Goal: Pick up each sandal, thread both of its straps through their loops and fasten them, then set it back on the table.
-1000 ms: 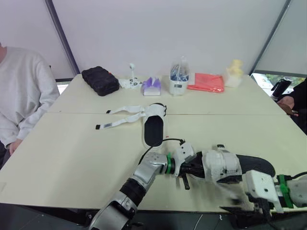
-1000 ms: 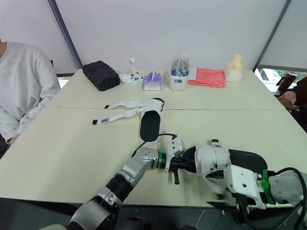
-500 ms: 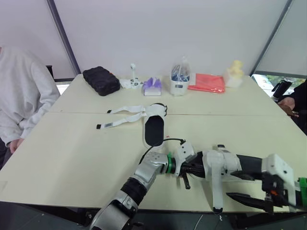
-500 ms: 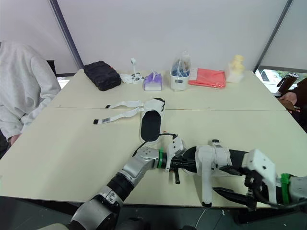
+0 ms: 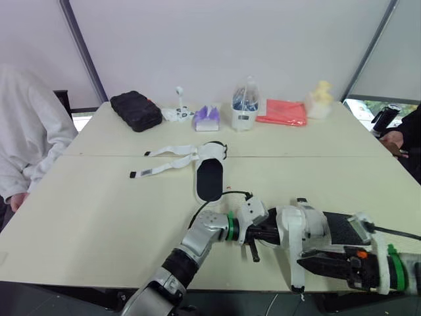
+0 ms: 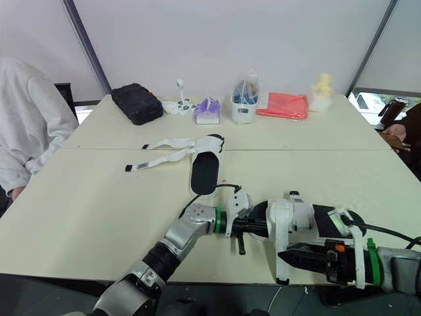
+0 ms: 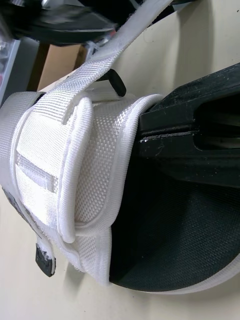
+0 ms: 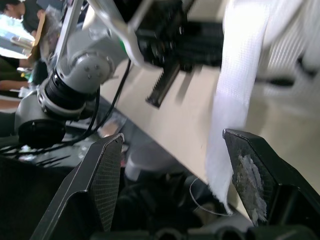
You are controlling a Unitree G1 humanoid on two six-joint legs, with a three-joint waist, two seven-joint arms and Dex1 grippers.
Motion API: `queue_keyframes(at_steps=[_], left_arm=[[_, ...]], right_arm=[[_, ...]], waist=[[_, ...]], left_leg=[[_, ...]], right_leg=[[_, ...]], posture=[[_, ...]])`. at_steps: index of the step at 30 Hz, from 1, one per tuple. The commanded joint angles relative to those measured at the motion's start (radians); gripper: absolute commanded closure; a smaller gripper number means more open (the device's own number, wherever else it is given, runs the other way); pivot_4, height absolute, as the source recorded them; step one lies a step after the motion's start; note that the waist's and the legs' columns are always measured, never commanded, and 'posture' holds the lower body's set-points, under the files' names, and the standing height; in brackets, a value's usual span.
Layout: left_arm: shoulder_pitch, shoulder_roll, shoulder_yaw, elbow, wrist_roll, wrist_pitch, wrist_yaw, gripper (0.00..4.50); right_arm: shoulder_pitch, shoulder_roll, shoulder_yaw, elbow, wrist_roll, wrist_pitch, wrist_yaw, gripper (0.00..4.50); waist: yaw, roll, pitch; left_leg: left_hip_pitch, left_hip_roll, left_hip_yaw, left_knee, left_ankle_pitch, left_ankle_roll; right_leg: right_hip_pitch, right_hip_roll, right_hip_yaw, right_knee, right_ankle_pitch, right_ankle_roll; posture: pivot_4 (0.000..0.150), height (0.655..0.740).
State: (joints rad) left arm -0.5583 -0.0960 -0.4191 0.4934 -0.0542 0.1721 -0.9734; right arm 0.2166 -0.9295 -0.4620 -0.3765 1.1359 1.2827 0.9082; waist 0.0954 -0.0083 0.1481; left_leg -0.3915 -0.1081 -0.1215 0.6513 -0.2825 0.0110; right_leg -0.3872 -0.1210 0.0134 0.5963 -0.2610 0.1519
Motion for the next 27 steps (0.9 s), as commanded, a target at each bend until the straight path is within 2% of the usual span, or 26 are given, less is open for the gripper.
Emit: queue_keyframes(at_steps=[1, 6, 12, 15, 27], left_arm=[[0.045, 0.033, -0.051, 0.039, 0.053, 0.047, 0.019, 4.5], [0.051, 0.038, -0.052, 0.027, 0.047, 0.054, 0.027, 4.5], [0.05, 0.039, -0.049, 0.025, 0.038, 0.063, 0.031, 4.5], [0.049, 0.035, -0.049, 0.028, 0.035, 0.066, 0.032, 4.5], [0.037, 0.033, -0.05, 0.039, 0.042, 0.063, 0.043, 4.5]], right_arm=[[-0.001, -0.029, 0.026, 0.015, -0.03, -0.024, 0.026, 1.08], [0.01, -0.047, 0.047, 0.034, -0.068, -0.058, 0.053, 1.08], [0.018, -0.107, -0.067, 0.096, -0.079, -0.085, 0.113, 1.08], [0.035, -0.107, -0.069, 0.103, -0.103, -0.103, 0.117, 1.08], [-0.114, 0.044, 0.214, 0.142, -0.229, -0.204, 0.069, 1.08]], waist=[[-0.001, 0.0, 0.0], [-0.004, 0.0, 0.0], [-0.004, 0.0, 0.0], [-0.003, 0.0, 0.0], [-0.004, 0.001, -0.001]], left_leg=[[0.0, 0.0, 0.001, 0.0, 0.0, 0.0], [0.0, 0.001, 0.002, 0.0, 0.0, 0.0], [0.0, 0.001, 0.004, 0.0, 0.0, 0.0], [0.0, 0.001, 0.004, 0.0, 0.0, 0.0], [0.001, 0.001, 0.004, 0.001, 0.0, 0.0]], right_leg=[[0.0, 0.0, 0.0, 0.0, 0.0, 0.0], [0.0, 0.0, 0.001, 0.001, 0.0, 0.0], [0.0, 0.001, 0.003, 0.002, 0.0, 0.0], [-0.001, 0.001, 0.003, 0.002, 0.0, 0.0], [-0.001, 0.001, 0.003, 0.003, 0.001, 0.0]], posture=[[0.15, 0.74], [0.15, 0.74], [0.15, 0.74], [0.15, 0.74], [0.15, 0.74]])
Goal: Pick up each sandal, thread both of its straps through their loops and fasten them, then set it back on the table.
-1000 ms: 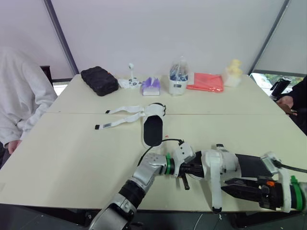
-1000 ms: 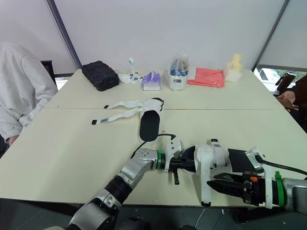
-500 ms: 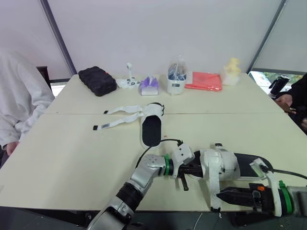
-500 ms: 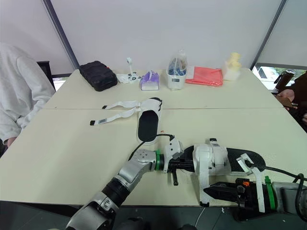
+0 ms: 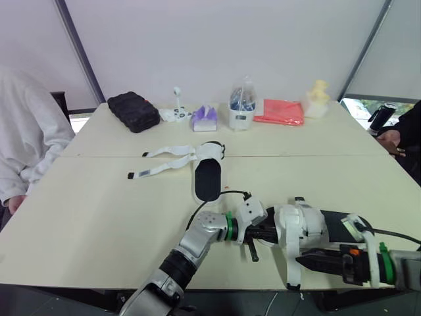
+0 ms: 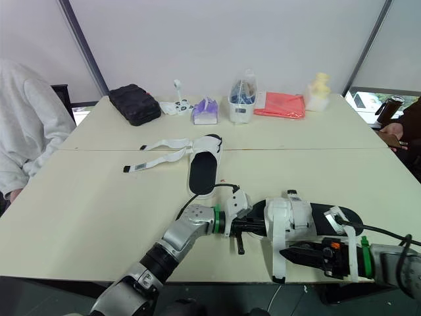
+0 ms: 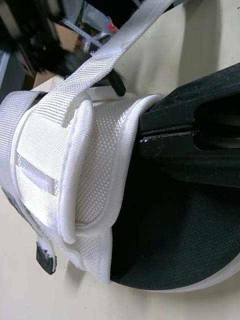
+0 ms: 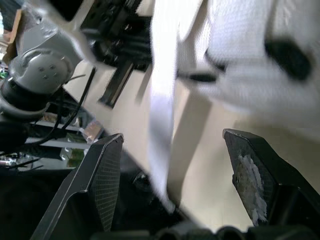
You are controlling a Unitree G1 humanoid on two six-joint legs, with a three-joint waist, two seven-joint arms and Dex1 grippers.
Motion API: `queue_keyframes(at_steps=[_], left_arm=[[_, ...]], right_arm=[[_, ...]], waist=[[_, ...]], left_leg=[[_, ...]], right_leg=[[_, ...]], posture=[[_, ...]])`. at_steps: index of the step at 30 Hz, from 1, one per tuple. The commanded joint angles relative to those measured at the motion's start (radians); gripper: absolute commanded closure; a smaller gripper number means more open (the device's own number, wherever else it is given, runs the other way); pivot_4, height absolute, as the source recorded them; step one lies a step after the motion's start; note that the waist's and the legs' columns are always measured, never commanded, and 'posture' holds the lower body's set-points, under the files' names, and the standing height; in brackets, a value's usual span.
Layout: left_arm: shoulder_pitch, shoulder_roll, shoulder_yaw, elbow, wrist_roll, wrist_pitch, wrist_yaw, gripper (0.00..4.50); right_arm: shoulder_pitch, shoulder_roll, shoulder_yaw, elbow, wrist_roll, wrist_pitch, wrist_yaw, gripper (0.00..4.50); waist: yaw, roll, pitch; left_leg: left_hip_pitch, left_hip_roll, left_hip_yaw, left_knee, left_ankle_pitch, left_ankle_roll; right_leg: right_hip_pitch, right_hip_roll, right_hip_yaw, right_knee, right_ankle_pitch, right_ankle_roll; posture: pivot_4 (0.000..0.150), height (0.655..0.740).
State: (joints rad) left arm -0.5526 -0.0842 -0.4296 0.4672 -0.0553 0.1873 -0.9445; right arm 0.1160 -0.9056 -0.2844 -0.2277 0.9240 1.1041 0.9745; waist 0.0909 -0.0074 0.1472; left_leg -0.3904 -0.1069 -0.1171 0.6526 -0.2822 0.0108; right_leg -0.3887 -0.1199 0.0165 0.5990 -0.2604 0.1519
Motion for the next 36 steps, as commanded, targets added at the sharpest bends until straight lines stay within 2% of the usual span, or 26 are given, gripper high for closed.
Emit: queue_keyframes(at_steps=[1, 2, 5, 10, 16, 20, 23, 27, 36], left_arm=[[0.032, 0.022, -0.037, 0.064, 0.043, 0.049, 0.017, 4.5], [0.033, 0.023, -0.036, 0.063, 0.042, 0.05, 0.018, 4.5], [0.035, 0.024, -0.031, 0.061, 0.04, 0.053, 0.025, 4.5], [0.036, 0.021, -0.027, 0.063, 0.035, 0.05, 0.029, 4.5], [0.029, 0.017, -0.027, 0.074, 0.033, 0.045, 0.024, 4.5], [0.015, 0.02, -0.031, 0.095, 0.04, 0.024, 0.015, 4.5], [0.014, 0.02, -0.035, 0.103, 0.044, 0.014, 0.012, 4.5], [0.023, 0.021, -0.041, 0.096, 0.045, 0.012, 0.009, 4.5], [0.032, 0.034, -0.041, 0.078, 0.046, 0.021, 0.014, 4.5]], right_arm=[[-0.017, 0.025, 0.043, -0.007, -0.02, -0.027, 0.005, 1.08], [-0.02, 0.028, 0.046, -0.005, -0.022, -0.028, 0.006, 1.08], [-0.011, 0.017, 0.046, -0.017, -0.007, -0.014, 0.019, 1.91], [0.015, 0.019, 0.033, -0.053, 0.006, -0.006, 0.009, 4.42], [-0.013, 0.018, -0.044, -0.114, 0.098, 0.048, -0.023, 4.47], [-0.144, -0.004, -0.097, -0.1, 0.191, 0.097, -0.039, 4.47], [-0.261, 0.0, -0.09, -0.045, 0.207, 0.111, -0.06, 4.47], [-0.34, 0.0, -0.031, 0.026, 0.149, 0.086, -0.042, 4.47], [-0.414, -0.033, 0.076, 0.188, 0.007, -0.006, 0.075, 4.47]], waist=[[0.001, 0.0, 0.0], [0.001, 0.0, 0.0], [0.0, 0.001, 0.0], [0.0, 0.001, 0.0], [0.0, 0.0, 0.0], [-0.001, 0.0, 0.0], [0.0, 0.001, 0.0], [0.001, 0.001, -0.002], [-0.002, 0.0, -0.003]], left_leg=[[0.0, 0.0, 0.0, 0.0, 0.0, 0.0], [0.0, 0.0, 0.0, 0.0, 0.0, 0.0], [0.0, 0.0, 0.0, 0.0, 0.0, 0.0], [0.0, 0.0, 0.0, 0.001, 0.0, 0.0], [0.0, 0.0, 0.0, 0.001, 0.0, 0.0], [0.0, 0.0, 0.0, 0.002, 0.0, 0.0], [0.0, 0.0, 0.0, 0.002, 0.0, 0.0], [0.0, 0.0, 0.0, 0.002, 0.0, 0.0], [0.0, 0.0, 0.001, 0.002, 0.0, 0.0]], right_leg=[[0.0, 0.0, 0.0, 0.0, 0.0, 0.0], [0.0, 0.0, 0.0, 0.0, 0.0, 0.0], [0.0, 0.0, 0.001, 0.0, 0.001, 0.0], [0.0, 0.0, 0.0, 0.0, 0.001, 0.0], [0.0, 0.0, 0.001, 0.0, 0.001, -0.001], [0.0, 0.0, 0.001, 0.0, 0.001, -0.001], [0.001, 0.0, 0.001, 0.0, 0.002, -0.001], [0.0, 0.0, 0.001, 0.0, 0.002, -0.001], [0.0, 0.0, 0.001, 0.0, 0.002, -0.002]], posture=[[0.15, 0.74], [0.15, 0.74], [0.15, 0.74], [0.15, 0.74], [0.15, 0.74], [0.15, 0.74], [0.15, 0.74], [0.15, 0.74], [0.15, 0.74]])
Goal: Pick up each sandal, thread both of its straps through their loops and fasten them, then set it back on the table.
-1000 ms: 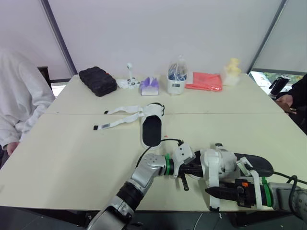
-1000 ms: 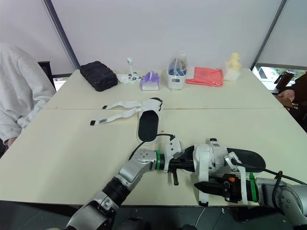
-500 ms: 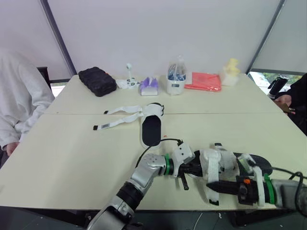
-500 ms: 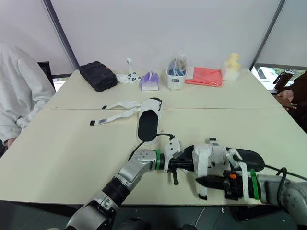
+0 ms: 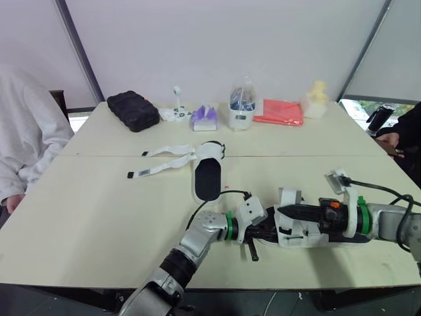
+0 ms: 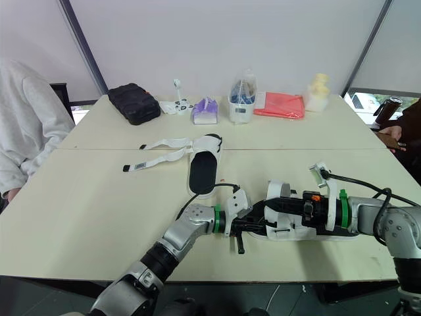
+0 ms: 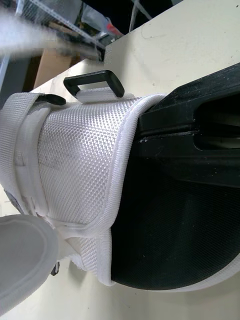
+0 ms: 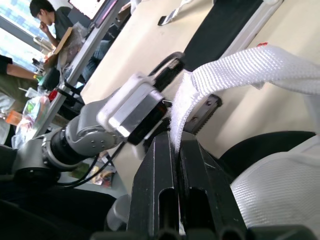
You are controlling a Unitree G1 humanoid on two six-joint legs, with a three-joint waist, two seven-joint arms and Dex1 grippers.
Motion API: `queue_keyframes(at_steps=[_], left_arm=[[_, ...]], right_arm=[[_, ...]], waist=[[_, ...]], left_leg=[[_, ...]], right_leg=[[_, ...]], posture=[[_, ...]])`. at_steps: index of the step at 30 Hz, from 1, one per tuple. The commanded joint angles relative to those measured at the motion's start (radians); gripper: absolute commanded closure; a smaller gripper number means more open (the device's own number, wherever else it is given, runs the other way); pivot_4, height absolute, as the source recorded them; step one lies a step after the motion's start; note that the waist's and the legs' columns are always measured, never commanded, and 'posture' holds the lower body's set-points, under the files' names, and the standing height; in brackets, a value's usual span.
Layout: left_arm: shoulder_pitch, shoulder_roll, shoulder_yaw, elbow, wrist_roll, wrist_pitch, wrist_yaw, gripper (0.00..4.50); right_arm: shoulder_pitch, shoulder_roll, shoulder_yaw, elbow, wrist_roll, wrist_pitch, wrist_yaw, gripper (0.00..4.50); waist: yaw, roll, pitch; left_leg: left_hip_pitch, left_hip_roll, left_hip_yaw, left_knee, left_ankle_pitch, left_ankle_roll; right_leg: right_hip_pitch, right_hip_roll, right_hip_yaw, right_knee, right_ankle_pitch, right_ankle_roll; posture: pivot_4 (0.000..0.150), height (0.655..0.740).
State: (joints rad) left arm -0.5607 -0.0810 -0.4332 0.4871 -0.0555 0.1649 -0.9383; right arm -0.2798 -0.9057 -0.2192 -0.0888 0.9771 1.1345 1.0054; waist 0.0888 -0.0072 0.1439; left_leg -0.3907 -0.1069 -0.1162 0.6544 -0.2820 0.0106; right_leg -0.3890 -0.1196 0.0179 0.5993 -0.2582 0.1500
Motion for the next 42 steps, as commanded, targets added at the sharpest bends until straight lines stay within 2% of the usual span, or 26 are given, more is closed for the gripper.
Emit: queue_keyframes(at_steps=[1, 10, 24, 29, 42], left_arm=[[0.042, 0.033, -0.036, 0.056, 0.045, 0.046, 0.009, 4.5], [0.045, 0.037, -0.029, 0.049, 0.04, 0.056, 0.018, 4.5], [0.047, 0.034, -0.023, 0.049, 0.033, 0.068, 0.023, 4.5], [0.048, 0.033, -0.02, 0.047, 0.03, 0.073, 0.025, 4.5], [0.045, 0.04, -0.013, 0.049, 0.012, 0.09, 0.017, 4.5]], right_arm=[[-0.021, -0.042, 0.02, 0.069, -0.061, -0.046, 0.062, 4.47], [-0.016, -0.088, 0.077, 0.149, -0.164, -0.103, 0.166, 4.47], [0.036, -0.093, 0.159, 0.024, -0.326, -0.322, 0.235, 4.47], [0.084, -0.105, 0.179, -0.022, -0.432, -0.504, 0.264, 4.47], [0.133, -0.132, 0.193, -0.044, -0.595, -0.916, 0.392, 4.47]], waist=[[0.0, 0.0, 0.0], [0.0, 0.001, 0.0], [0.0, 0.001, -0.001], [0.001, 0.001, -0.001], [0.001, 0.0, -0.001]], left_leg=[[0.0, 0.0, 0.0, 0.0, 0.0, 0.0], [0.0, 0.0, 0.0, -0.001, 0.0, 0.0], [0.0, 0.0, 0.0, -0.001, 0.0, -0.001], [0.0, 0.0, 0.0, -0.001, 0.0, -0.001], [0.0, 0.0, 0.0, -0.001, 0.0, -0.001]], right_leg=[[0.0, 0.0, 0.0, 0.0, 0.0, 0.0], [-0.001, 0.0, 0.0, 0.0, 0.0, 0.0], [-0.001, 0.0, 0.0, 0.0, 0.0, 0.0], [-0.001, 0.0, 0.0, 0.0, 0.0, 0.0], [-0.001, 0.0, 0.0, 0.0, 0.0, 0.001]], posture=[[0.15, 0.74], [0.15, 0.74], [0.15, 0.74], [0.15, 0.74], [0.15, 0.74]])
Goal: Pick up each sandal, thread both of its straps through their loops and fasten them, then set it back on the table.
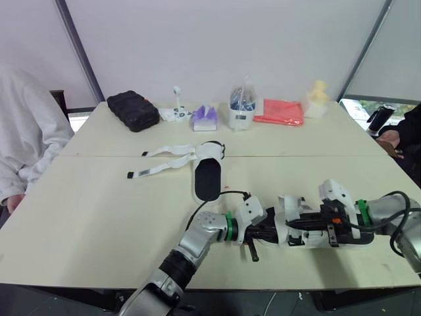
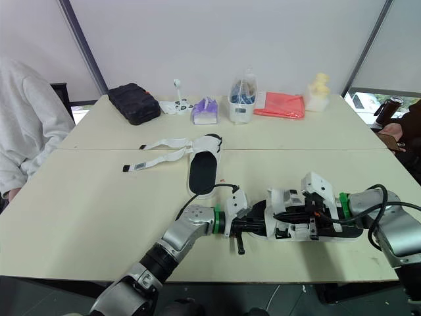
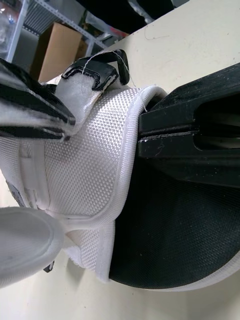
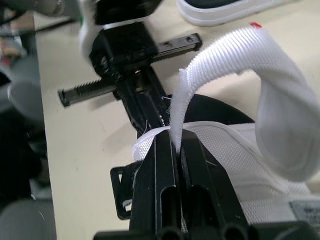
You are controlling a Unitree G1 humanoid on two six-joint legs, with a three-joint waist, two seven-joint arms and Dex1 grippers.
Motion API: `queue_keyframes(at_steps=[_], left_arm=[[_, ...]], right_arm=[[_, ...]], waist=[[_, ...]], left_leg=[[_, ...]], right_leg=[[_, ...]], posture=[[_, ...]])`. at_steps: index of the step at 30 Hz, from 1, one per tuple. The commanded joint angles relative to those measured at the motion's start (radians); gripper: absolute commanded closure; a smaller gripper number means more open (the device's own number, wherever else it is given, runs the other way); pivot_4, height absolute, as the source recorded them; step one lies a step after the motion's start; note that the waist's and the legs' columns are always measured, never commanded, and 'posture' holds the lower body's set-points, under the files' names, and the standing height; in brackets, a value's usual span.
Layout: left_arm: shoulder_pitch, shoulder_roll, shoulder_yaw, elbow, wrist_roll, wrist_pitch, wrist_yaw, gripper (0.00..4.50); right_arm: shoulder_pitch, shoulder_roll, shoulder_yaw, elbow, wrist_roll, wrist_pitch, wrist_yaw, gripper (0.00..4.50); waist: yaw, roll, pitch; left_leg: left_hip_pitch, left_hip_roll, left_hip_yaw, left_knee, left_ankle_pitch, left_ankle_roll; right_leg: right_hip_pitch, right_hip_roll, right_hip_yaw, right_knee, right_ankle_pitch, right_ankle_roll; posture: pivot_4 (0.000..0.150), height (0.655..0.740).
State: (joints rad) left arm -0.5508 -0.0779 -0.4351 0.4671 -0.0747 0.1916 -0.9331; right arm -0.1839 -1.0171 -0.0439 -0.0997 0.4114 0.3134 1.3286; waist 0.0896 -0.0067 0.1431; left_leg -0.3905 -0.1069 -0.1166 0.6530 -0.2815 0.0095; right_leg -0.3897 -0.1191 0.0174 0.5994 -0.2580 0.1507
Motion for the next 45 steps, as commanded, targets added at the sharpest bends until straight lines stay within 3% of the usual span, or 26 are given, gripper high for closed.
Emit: queue_keyframes(at_steps=[1, 6, 11, 20, 28, 38, 45], left_arm=[[0.036, 0.038, -0.01, 0.068, 0.029, 0.067, 0.012, 4.5], [0.042, 0.041, -0.01, 0.06, 0.026, 0.075, 0.013, 4.5], [0.047, 0.045, -0.007, 0.053, 0.026, 0.08, 0.013, 4.5], [0.049, 0.041, -0.007, 0.049, 0.021, 0.096, 0.021, 4.5], [0.052, 0.039, -0.002, 0.046, 0.02, 0.11, 0.029, 4.5], [0.051, 0.042, 0.001, 0.044, 0.013, 0.123, 0.028, 4.5], [0.048, 0.039, -0.001, 0.049, 0.012, 0.126, 0.026, 4.5]], right_arm=[[0.045, -0.029, 0.019, -0.031, -0.042, -0.139, 0.088, 4.47], [0.024, -0.031, 0.03, 0.003, -0.06, -0.23, 0.132, 4.47], [0.023, -0.041, 0.023, -0.031, -0.023, -0.195, 0.152, 4.47], [0.035, -0.089, 0.029, -0.107, 0.151, 0.187, 0.147, 4.47], [-0.128, 0.018, 0.027, 0.016, 0.207, 0.427, 0.021, 4.47], [-0.259, 0.029, -0.051, 0.08, 0.397, 0.815, -0.065, 4.47], [-0.276, 0.034, 0.014, 0.106, 0.359, 0.826, -0.063, 4.47]], waist=[[0.0, 0.0, 0.0], [-0.001, 0.0, 0.0], [-0.001, 0.0, 0.0], [-0.001, -0.003, -0.001], [-0.017, -0.003, -0.001], [-0.025, -0.002, -0.001], [-0.025, -0.002, -0.001]], left_leg=[[0.0, 0.0, 0.0, 0.0, 0.0, 0.0], [0.0, 0.0, 0.0, -0.001, 0.0, 0.0], [0.001, 0.0, 0.0, -0.001, 0.0, -0.001], [0.001, 0.001, -0.001, -0.001, 0.0, -0.001], [0.001, 0.001, 0.0, 0.0, 0.001, -0.001], [0.001, 0.001, -0.001, 0.0, 0.001, -0.001], [0.0, 0.001, 0.0, 0.0, 0.001, -0.001]], right_leg=[[0.0, 0.0, 0.0, 0.0, 0.0, 0.0], [0.0, 0.0, 0.0, 0.0, 0.0, 0.0], [0.0, 0.0, 0.0, 0.0, 0.0, 0.0], [0.0, 0.0, 0.0, 0.0, 0.0, 0.0], [0.001, 0.0, 0.001, 0.0, 0.001, -0.002], [0.0, 0.0, 0.001, 0.0, 0.001, -0.002], [0.0, 0.0, 0.001, 0.0, 0.001, -0.002]], posture=[[0.15, 0.74], [0.15, 0.74], [0.15, 0.74], [0.15, 0.74], [0.15, 0.74], [0.15, 0.74], [0.15, 0.74]])
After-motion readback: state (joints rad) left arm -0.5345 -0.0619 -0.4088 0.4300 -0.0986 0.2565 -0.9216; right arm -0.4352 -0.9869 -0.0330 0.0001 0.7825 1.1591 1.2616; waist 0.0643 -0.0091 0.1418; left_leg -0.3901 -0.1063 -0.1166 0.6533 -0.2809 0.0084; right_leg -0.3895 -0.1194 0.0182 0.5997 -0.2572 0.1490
